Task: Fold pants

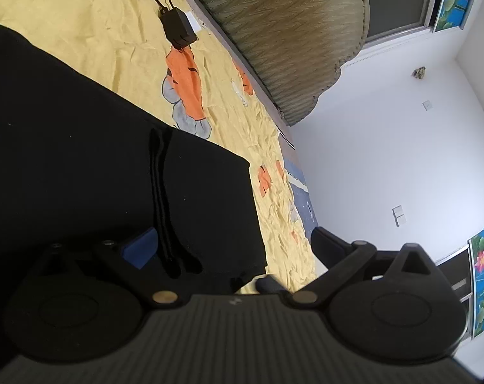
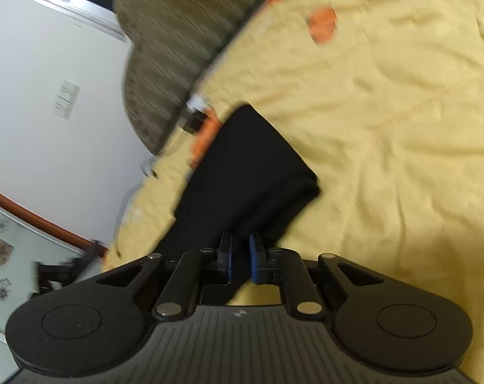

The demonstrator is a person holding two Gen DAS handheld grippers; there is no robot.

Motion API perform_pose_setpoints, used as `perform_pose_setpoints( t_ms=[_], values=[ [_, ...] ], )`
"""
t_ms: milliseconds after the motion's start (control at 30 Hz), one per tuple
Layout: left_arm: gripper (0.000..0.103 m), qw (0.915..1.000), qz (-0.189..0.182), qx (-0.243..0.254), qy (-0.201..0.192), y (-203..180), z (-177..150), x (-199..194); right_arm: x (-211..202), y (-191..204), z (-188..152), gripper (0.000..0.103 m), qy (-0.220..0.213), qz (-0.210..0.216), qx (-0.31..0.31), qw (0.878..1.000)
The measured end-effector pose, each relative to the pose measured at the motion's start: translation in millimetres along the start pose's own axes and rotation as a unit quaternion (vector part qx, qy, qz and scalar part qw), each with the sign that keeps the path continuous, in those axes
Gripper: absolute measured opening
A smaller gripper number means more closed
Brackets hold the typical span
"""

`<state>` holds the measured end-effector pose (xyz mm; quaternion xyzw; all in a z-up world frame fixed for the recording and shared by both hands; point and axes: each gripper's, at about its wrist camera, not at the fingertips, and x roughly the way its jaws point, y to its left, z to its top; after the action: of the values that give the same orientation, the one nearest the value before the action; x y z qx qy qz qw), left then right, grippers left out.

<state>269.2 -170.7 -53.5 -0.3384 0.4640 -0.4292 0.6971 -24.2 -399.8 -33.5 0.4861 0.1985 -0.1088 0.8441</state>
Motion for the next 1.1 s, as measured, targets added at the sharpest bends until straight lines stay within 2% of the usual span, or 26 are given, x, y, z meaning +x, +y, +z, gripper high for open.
perform_pose_setpoints(
  t_ms=[100,200,300,400,433,467,500,533,600,633,667,767,833,1033,1100],
  values=[
    [0.101,1.0,0.003,0.003,-0.004,1.9,0.9,2.3,-2.2,30.5,4.3,0.013,-0.019,0.015,-0.066,0.998],
    [0.101,0.9998,0.008,0.011,-0.015,-0.7,1.1,-1.4,25.6,40.9,9.5,0.018,-0.011,0.02,-0.075,0.997],
    [0.101,0.9993,0.018,0.028,-0.014,-2.7,0.3,-8.7,64.1,34.0,1.9,0.02,0.051,0.0,-0.073,0.996],
    [0.101,0.9989,0.015,0.04,-0.021,-1.4,-0.9,-21.6,61.9,24.8,-9.2,0.024,0.066,0.075,-0.015,0.995],
    [0.101,0.9991,0.013,0.033,-0.023,1.0,-1.0,-25.8,58.0,24.0,-11.1,0.029,0.064,0.095,0.007,0.993],
    [0.101,0.9993,0.009,0.024,-0.028,4.0,-1.8,-31.9,53.9,21.9,-13.8,0.048,0.06,0.111,0.034,0.991],
    [0.101,0.9993,0.007,0.018,-0.032,6.6,-1.8,-36.2,51.2,19.1,-17.8,0.075,0.056,0.122,0.055,0.989],
    [0.101,0.9992,0.006,0.015,-0.038,9.4,-2.5,-41.8,50.2,16.7,-22.7,0.082,0.055,0.122,0.071,0.988],
    [0.101,0.9988,0.011,0.016,-0.045,12.4,-2.5,-48.6,55.8,11.2,-31.8,0.084,0.061,0.114,0.094,0.987],
    [0.101,0.9986,0.01,0.013,-0.049,14.4,-2.7,-51.9,60.3,6.9,-35.3,0.081,0.065,0.116,0.109,0.985],
    [0.101,0.9987,0.008,0.008,-0.05,16.3,-3.0,-54.4,60.4,3.9,-36.5,0.083,0.051,0.121,0.124,0.984],
    [0.101,0.9988,0.003,0.008,-0.049,16.0,-2.5,-57.9,62.8,-0.7,-36.4,0.083,0.035,0.164,0.17,0.971],
    [0.101,0.9988,0.002,0.013,-0.047,14.4,-1.8,-57.1,71.4,-1.1,-37.0,0.079,0.035,0.142,0.177,0.973],
    [0.101,0.9986,-0.006,0.01,-0.052,18.9,-3.7,-55.9,84.4,12.0,-41.4,0.081,0.001,0.12,0.163,0.979],
    [0.101,0.9985,-0.007,0.007,-0.053,19.9,-5.0,-58.4,86.5,19.4,-41.9,0.081,0.005,0.108,0.168,0.98]
  ],
)
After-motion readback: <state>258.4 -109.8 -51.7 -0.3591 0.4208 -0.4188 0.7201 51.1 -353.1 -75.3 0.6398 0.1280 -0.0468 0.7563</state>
